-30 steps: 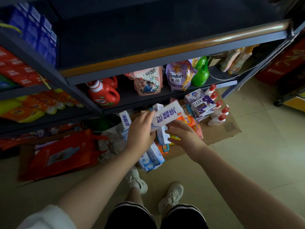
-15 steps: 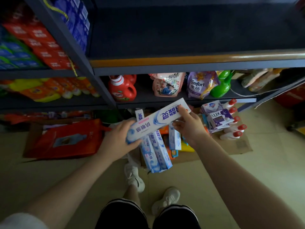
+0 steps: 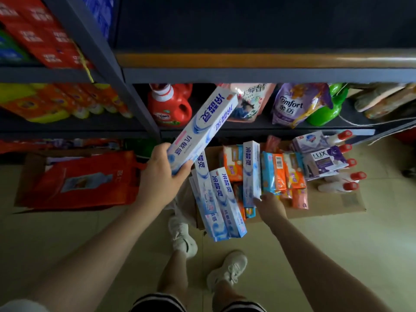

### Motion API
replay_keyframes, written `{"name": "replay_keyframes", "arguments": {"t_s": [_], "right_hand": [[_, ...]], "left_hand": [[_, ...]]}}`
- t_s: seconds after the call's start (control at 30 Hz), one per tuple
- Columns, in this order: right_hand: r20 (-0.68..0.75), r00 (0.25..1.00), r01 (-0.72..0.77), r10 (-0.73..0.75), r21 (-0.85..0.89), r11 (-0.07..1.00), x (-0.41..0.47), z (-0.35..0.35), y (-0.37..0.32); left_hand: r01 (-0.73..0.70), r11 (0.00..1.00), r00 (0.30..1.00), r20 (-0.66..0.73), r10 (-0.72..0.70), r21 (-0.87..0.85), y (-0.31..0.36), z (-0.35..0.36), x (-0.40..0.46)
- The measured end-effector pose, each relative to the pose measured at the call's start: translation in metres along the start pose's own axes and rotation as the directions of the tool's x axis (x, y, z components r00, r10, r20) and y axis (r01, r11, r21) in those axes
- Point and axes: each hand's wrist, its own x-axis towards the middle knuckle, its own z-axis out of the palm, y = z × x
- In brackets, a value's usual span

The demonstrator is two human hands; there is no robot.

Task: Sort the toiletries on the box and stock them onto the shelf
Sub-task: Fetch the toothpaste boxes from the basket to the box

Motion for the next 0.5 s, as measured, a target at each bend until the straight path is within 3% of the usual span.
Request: {"name": "replay_keyframes", "arguments": {"t_s": [0.27, 0.37, 0.5], "right_hand": [[-0.030, 0.999, 0.024, -0.022, 0.068, 0.997, 0.026, 0.023, 0.019], [-0.033, 0.999, 0.046, -0.040, 0.227, 0.973, 0.013, 0.008, 0.008], [-0.131, 0.980, 0.185, -0.149, 0.334, 0.924, -0.021, -0.031, -0.006]], "left_hand": [[0.041, 0.995, 0.997, -0.065, -0.046, -0.087, -0.003, 0.016, -0.012], [0.032, 0.997, 0.994, -0.103, -0.040, -0.074, 0.005, 0.007, -0.015], [-0.030, 0.999, 0.985, -0.171, 0.026, -0.020, 0.029, -0.016, -0.009]]}}
